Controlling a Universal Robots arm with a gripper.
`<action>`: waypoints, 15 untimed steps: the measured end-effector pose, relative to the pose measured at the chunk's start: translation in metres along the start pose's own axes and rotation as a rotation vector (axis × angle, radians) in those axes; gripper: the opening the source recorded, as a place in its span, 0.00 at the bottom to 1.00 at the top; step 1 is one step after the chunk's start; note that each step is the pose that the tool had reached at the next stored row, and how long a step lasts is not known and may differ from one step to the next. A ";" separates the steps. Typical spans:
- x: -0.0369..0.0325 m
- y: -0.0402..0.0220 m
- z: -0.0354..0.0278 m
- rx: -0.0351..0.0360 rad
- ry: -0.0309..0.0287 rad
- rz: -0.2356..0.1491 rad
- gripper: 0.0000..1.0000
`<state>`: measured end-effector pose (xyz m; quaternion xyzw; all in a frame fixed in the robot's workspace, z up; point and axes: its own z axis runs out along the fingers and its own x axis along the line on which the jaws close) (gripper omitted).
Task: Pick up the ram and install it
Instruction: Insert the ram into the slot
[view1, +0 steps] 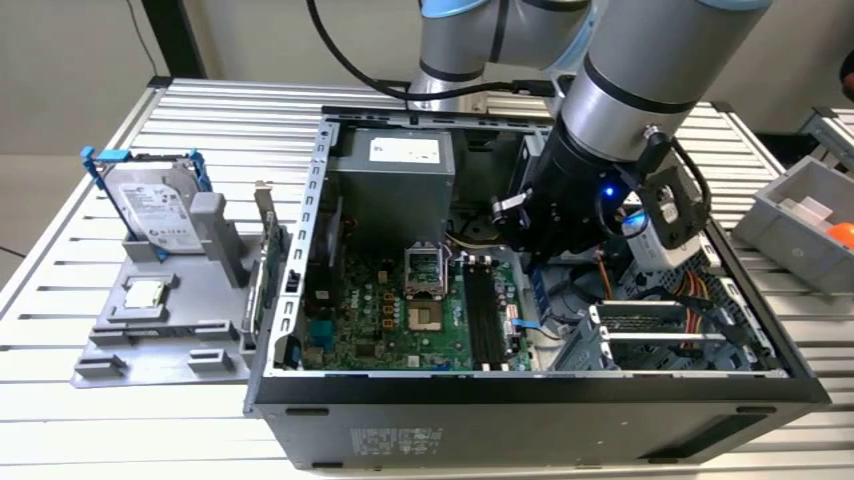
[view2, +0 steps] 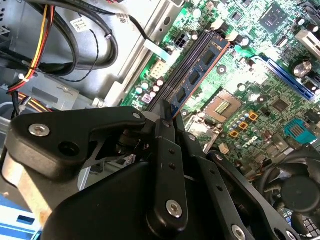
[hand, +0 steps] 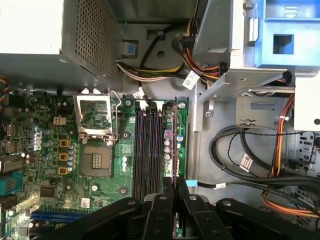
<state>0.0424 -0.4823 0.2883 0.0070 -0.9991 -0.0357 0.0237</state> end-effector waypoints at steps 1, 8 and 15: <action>0.0000 0.0000 0.0005 -0.0001 0.0000 0.000 0.00; -0.0002 -0.0004 0.0049 0.0005 0.0001 0.000 0.00; -0.0003 -0.0004 0.0064 -0.0002 0.0000 0.000 0.00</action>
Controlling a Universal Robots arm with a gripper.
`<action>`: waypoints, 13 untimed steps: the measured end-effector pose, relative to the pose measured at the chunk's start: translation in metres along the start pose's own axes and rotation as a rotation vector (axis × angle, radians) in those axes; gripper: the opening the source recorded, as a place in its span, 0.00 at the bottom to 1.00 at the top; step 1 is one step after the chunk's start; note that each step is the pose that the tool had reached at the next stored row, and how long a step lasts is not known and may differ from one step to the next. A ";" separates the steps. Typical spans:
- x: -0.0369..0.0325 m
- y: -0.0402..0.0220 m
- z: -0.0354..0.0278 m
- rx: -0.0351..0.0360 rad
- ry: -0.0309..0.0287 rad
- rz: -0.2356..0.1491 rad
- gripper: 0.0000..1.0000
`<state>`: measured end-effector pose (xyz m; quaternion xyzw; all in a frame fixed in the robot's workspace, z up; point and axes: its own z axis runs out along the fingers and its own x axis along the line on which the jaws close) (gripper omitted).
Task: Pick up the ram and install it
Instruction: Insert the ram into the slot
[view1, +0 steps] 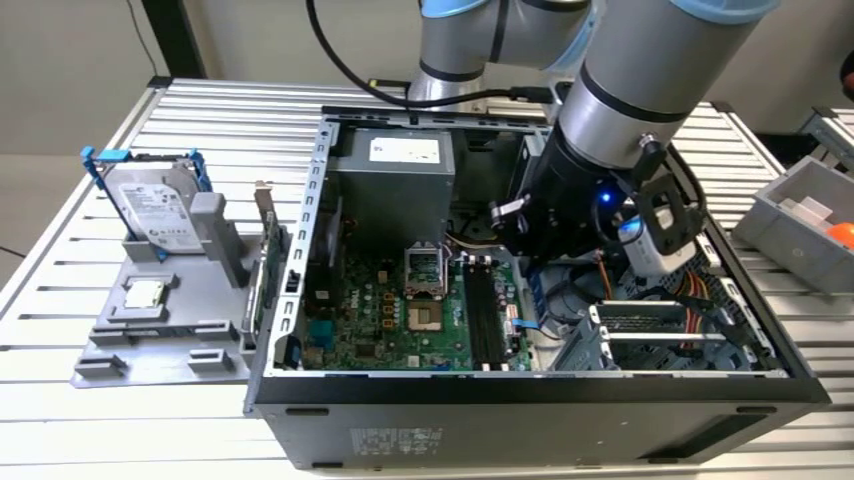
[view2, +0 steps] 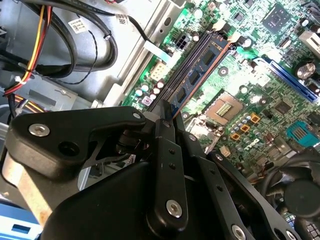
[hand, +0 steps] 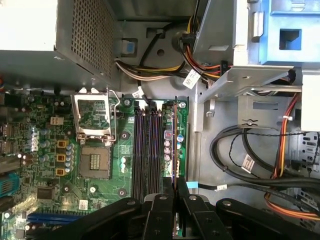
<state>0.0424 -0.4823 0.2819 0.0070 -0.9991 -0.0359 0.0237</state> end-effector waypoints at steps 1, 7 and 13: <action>0.0000 -0.0001 0.0005 0.0004 0.0000 0.000 0.00; -0.0002 -0.0003 0.0035 0.0007 0.0001 0.000 0.00; -0.0002 -0.0004 0.0044 0.0005 0.0001 0.000 0.00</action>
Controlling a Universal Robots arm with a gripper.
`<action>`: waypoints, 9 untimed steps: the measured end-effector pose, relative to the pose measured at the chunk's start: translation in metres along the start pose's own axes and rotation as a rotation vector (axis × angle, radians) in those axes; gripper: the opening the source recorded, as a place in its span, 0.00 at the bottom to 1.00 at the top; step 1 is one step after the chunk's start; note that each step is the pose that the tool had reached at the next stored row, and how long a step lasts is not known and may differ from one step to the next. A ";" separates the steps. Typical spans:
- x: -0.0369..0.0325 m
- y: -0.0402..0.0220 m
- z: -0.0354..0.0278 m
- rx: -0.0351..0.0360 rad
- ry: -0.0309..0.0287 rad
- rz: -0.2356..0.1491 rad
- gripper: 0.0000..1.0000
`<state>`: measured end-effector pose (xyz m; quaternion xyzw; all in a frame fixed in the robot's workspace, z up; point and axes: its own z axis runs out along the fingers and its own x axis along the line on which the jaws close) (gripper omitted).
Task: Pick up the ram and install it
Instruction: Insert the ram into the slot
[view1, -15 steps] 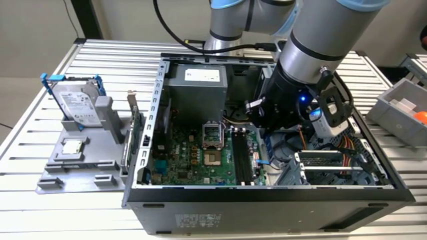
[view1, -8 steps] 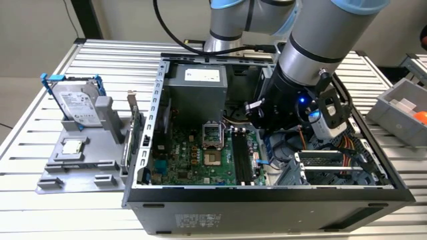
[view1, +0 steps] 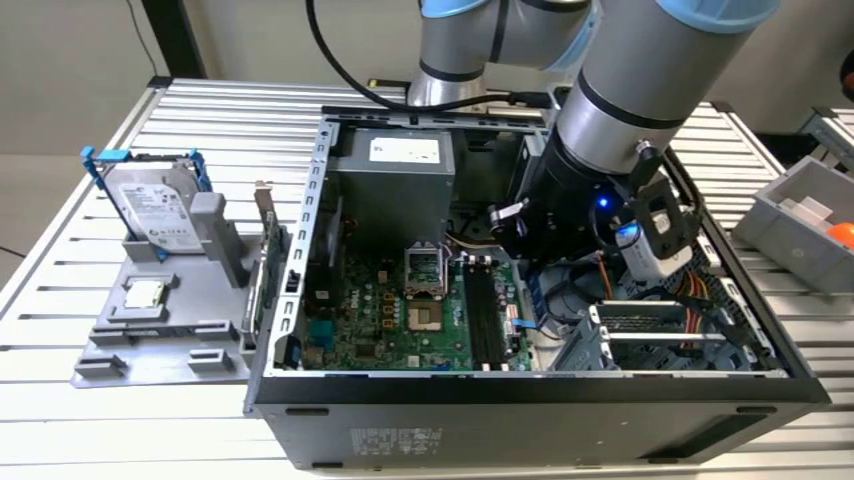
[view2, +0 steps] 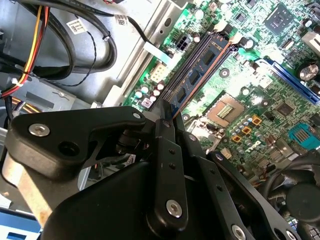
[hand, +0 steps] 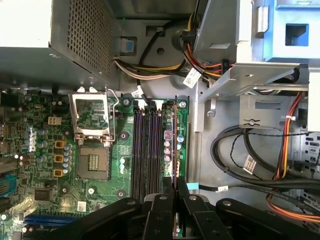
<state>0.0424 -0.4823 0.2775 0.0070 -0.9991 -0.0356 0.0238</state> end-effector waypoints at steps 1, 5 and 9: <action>0.0000 0.0000 0.0002 0.0000 0.0000 0.000 0.00; -0.0001 -0.0001 0.0019 0.0000 0.0000 0.000 0.00; -0.0002 -0.0003 0.0047 0.0000 0.0000 0.000 0.00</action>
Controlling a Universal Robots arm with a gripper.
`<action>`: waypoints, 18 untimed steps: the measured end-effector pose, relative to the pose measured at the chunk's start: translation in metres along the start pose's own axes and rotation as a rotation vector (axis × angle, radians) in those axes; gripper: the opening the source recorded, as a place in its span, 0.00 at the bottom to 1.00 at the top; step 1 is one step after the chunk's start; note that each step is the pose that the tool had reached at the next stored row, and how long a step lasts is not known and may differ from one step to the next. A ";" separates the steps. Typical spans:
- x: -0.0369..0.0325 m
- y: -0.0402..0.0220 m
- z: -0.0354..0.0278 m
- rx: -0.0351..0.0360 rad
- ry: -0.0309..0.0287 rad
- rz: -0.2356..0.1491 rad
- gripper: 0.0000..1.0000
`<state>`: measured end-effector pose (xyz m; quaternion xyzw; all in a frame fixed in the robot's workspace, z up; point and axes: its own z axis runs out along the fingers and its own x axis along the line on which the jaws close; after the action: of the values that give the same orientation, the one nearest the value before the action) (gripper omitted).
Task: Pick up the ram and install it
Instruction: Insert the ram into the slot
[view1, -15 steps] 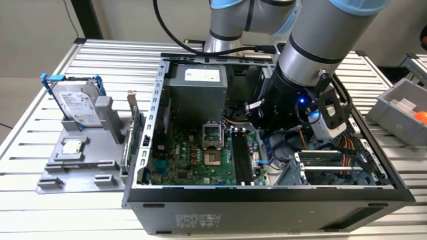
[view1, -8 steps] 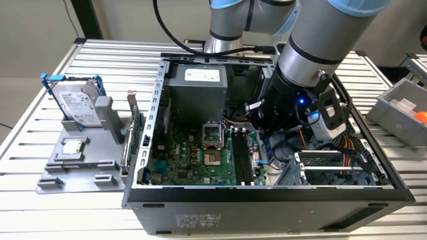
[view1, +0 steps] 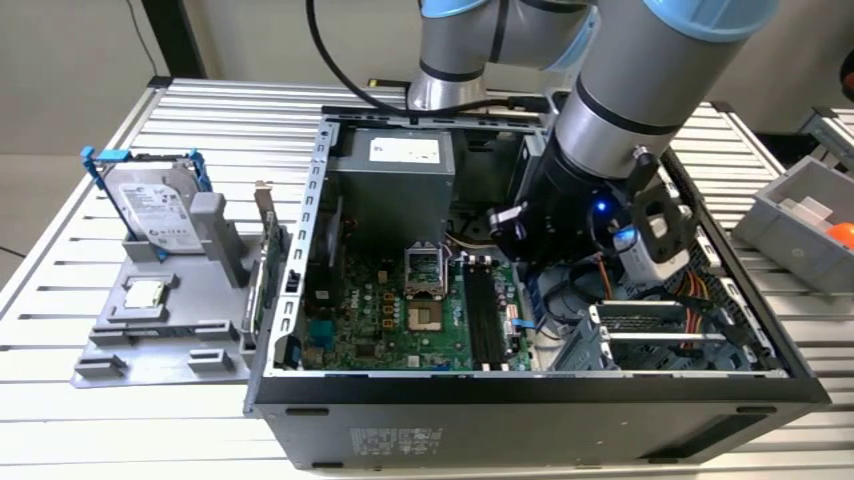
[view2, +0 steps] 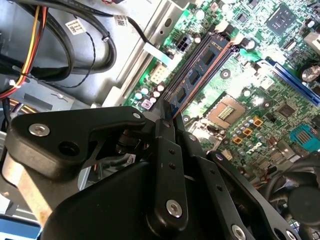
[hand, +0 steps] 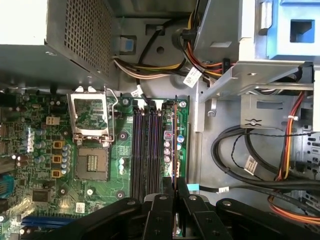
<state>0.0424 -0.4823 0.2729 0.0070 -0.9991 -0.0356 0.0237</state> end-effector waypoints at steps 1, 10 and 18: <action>0.0000 0.0000 0.0005 0.0001 0.0000 0.000 0.00; -0.0002 -0.0003 0.0040 0.0001 0.0000 0.000 0.00; -0.0003 -0.0004 0.0059 0.0001 0.0000 0.000 0.00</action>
<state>0.0424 -0.4823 0.2670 0.0070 -0.9991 -0.0356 0.0238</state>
